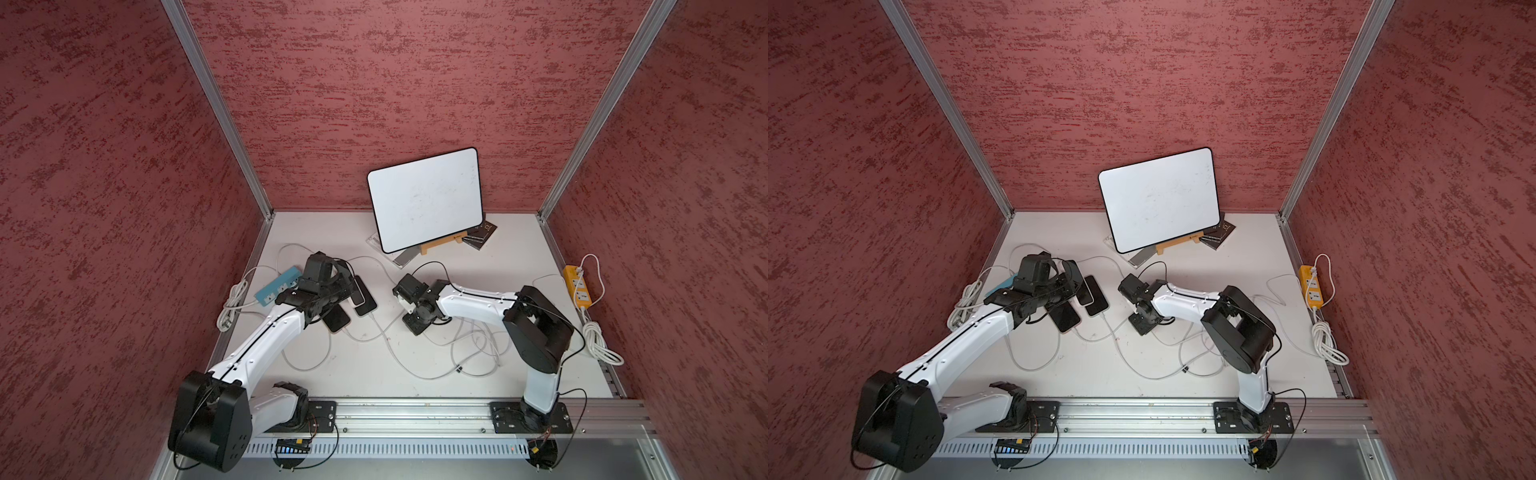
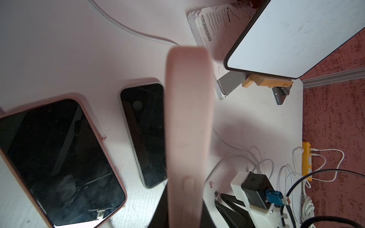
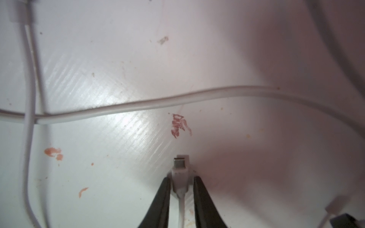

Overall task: Plug the charging cable into the phone
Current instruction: Pick up the charging cable from the center of the board.

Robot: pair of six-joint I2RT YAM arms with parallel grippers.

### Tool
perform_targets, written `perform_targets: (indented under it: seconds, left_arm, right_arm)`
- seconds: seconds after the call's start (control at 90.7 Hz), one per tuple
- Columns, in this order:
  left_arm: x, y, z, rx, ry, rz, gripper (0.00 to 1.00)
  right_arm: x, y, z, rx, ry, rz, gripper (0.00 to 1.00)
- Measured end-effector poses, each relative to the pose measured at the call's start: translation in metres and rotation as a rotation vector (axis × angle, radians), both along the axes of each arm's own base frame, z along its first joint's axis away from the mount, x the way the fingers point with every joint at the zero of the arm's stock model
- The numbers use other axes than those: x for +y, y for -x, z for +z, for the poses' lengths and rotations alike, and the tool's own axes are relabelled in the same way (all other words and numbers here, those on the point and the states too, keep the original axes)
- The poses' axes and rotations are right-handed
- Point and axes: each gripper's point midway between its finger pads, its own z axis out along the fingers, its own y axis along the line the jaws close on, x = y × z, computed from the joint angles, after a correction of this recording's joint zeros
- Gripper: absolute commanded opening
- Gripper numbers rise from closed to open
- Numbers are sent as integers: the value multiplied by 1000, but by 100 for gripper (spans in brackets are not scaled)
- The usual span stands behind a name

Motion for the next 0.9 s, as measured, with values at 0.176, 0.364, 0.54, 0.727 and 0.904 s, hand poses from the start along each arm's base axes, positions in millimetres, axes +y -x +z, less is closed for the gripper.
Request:
perform_targets:
  seconds: [0.176,0.364,0.54,0.727,0.904]
  left_arm:
    - [0,1,-1,3,-1,0,0]
    - [0,1,-2,3,-1,0,0]
    - [0,1,-2,3,-1,0,0]
    - [0,1,-2,3,-1,0,0]
    - [0,1,-2,3,-1,0,0]
  right_arm:
    - [-1,1,0,2,2,0,26]
    - [-1,1,0,3,3,0,26]
    - [-2,2,0,3,4,0,25]
    - [-2,2,0,6,6,0,24]
    - [-3,2,0,6,7,0,22]
